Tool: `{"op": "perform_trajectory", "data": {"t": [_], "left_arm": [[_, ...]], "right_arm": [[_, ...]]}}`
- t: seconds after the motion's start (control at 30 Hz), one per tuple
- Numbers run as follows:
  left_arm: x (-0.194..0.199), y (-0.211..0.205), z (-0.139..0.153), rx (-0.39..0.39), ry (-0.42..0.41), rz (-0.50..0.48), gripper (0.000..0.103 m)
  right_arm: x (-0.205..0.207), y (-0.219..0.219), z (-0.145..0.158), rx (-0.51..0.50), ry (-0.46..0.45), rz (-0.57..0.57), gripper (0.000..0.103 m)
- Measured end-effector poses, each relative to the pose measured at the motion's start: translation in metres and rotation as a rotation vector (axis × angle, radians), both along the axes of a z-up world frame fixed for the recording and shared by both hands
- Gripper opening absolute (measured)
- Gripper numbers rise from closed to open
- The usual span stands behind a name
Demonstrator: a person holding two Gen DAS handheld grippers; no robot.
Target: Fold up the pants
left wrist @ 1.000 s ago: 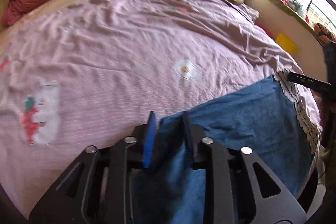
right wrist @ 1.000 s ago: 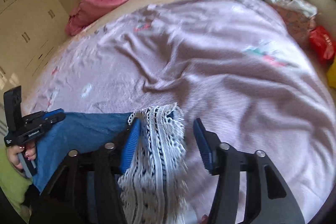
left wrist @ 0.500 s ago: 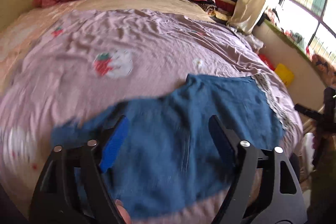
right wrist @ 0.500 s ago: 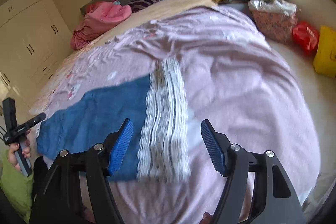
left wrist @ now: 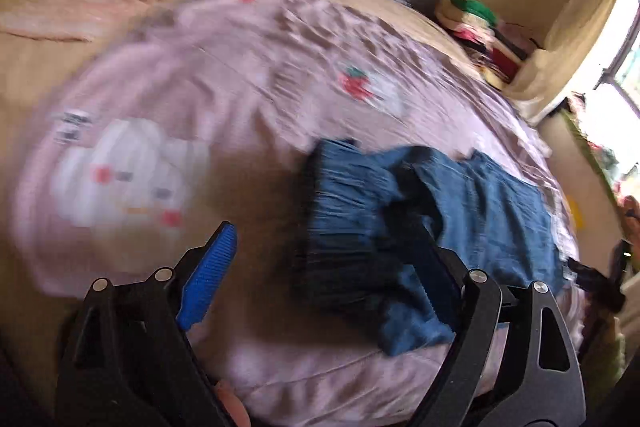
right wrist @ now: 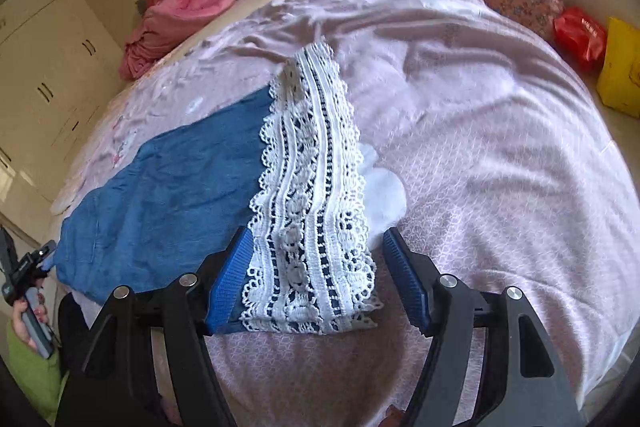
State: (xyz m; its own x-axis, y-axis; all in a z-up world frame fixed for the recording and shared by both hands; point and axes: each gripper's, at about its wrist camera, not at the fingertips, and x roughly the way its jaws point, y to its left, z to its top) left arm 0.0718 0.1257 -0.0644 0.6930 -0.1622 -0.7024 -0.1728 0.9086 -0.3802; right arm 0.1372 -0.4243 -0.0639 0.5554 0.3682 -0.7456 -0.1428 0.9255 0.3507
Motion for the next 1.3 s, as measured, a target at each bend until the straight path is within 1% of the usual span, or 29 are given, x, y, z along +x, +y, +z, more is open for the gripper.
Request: {"op": "perform_trajectory", "data": {"t": [0.03, 0.07, 0.1, 0.13, 0.17, 0.2, 0.27, 0.3, 0.33, 0.4, 0.43, 0.5, 0.6, 0.67, 0.7, 0.73, 0.77, 0.8, 0.83, 0.9, 0.97, 1.03, 1.1, 1.17, 1.2, 1.27, 1.3], "left_arm": [[0.005, -0.007, -0.004, -0.003, 0.005, -0.011, 0.043], [0.009, -0.013, -0.007, 0.018, 0.021, -0.02, 0.036], [0.013, -0.02, -0.008, 0.072, 0.034, -0.011, 0.032], [0.017, -0.023, -0.008, 0.112, 0.041, -0.01, 0.03], [0.018, -0.023, -0.004, 0.125, 0.036, -0.011, 0.028], [0.017, -0.021, 0.001, 0.133, 0.024, -0.01, 0.027], [0.013, -0.015, 0.018, 0.217, -0.037, 0.004, 0.027], [0.013, -0.012, 0.019, 0.223, -0.044, 0.0, 0.027], [0.018, -0.006, 0.013, 0.205, -0.011, -0.014, 0.027], [0.025, -0.001, -0.002, 0.197, 0.042, -0.01, 0.027], [0.026, -0.001, -0.011, 0.207, 0.048, -0.018, 0.028], [0.024, -0.004, -0.018, 0.235, 0.04, -0.015, 0.029], [0.021, -0.006, -0.015, 0.251, 0.04, 0.0, 0.033], [0.015, -0.006, -0.007, 0.25, 0.035, 0.008, 0.035], [0.012, -0.009, -0.001, 0.255, 0.022, 0.008, 0.042], [0.003, -0.013, 0.011, 0.281, 0.002, 0.008, 0.047], [-0.001, -0.015, 0.018, 0.303, -0.011, 0.008, 0.048], [-0.011, -0.021, 0.03, 0.336, -0.038, 0.009, 0.051], [-0.015, -0.026, 0.039, 0.353, -0.06, 0.009, 0.058], [-0.025, -0.041, 0.059, 0.389, -0.117, -0.001, 0.065], [-0.025, -0.057, 0.071, 0.366, -0.161, -0.049, 0.068], [-0.017, -0.082, 0.073, 0.303, -0.19, -0.125, 0.076], [-0.005, -0.105, 0.064, 0.263, -0.191, -0.177, 0.078], [0.013, -0.132, 0.043, 0.184, -0.143, -0.262, 0.078], [0.018, -0.142, 0.035, 0.177, -0.126, -0.284, 0.078], [0.03, -0.164, 0.012, 0.229, -0.069, -0.323, 0.078], [0.032, -0.172, 0.004, 0.252, -0.056, -0.34, 0.078]], "right_arm": [[0.0, 0.0, -0.001, -0.001, 0.003, 0.0, 0.066], [0.0, 0.0, -0.002, -0.007, 0.004, 0.003, 0.065], [0.0, 0.001, -0.003, -0.012, 0.006, 0.0, 0.065], [-0.001, 0.001, -0.003, -0.019, 0.007, -0.002, 0.064], [-0.002, 0.003, -0.002, -0.03, 0.007, 0.0, 0.064], [-0.003, 0.004, -0.001, -0.041, 0.006, 0.002, 0.064], [-0.006, 0.007, 0.001, -0.062, -0.003, 0.008, 0.064], [-0.006, 0.008, 0.0, -0.071, -0.004, 0.011, 0.064], [-0.006, 0.009, -0.002, -0.084, -0.003, 0.011, 0.064], [-0.007, 0.012, -0.005, -0.103, -0.006, 0.006, 0.064], [-0.008, 0.013, -0.006, -0.111, -0.011, 0.005, 0.064], [-0.008, 0.016, -0.007, -0.137, -0.015, 0.006, 0.063], [-0.007, 0.018, -0.007, -0.161, -0.015, 0.013, 0.064], [-0.01, 0.017, -0.001, -0.149, -0.025, 0.008, 0.064], [-0.014, 0.016, 0.004, -0.14, -0.047, 0.007, 0.065], [-0.023, 0.015, 0.015, -0.133, -0.09, 0.012, 0.065], [-0.029, 0.015, 0.021, -0.139, -0.113, 0.012, 0.065], [-0.035, 0.015, 0.027, -0.149, -0.135, 0.011, 0.065], [-0.041, 0.016, 0.033, -0.158, -0.155, 0.012, 0.065], [-0.052, 0.023, 0.044, -0.172, -0.199, 0.03, 0.065], [-0.06, 0.035, 0.05, -0.187, -0.233, 0.075, 0.065], [-0.063, 0.048, 0.051, -0.198, -0.247, 0.119, 0.065], [-0.059, 0.061, 0.049, -0.206, -0.247, 0.149, 0.065], [-0.053, 0.069, 0.041, -0.22, -0.222, 0.164, 0.065], [-0.052, 0.072, 0.036, -0.229, -0.206, 0.166, 0.065], [-0.048, 0.074, 0.024, -0.252, -0.154, 0.155, 0.065], [-0.046, 0.074, 0.017, -0.255, -0.123, 0.151, 0.065]]}}
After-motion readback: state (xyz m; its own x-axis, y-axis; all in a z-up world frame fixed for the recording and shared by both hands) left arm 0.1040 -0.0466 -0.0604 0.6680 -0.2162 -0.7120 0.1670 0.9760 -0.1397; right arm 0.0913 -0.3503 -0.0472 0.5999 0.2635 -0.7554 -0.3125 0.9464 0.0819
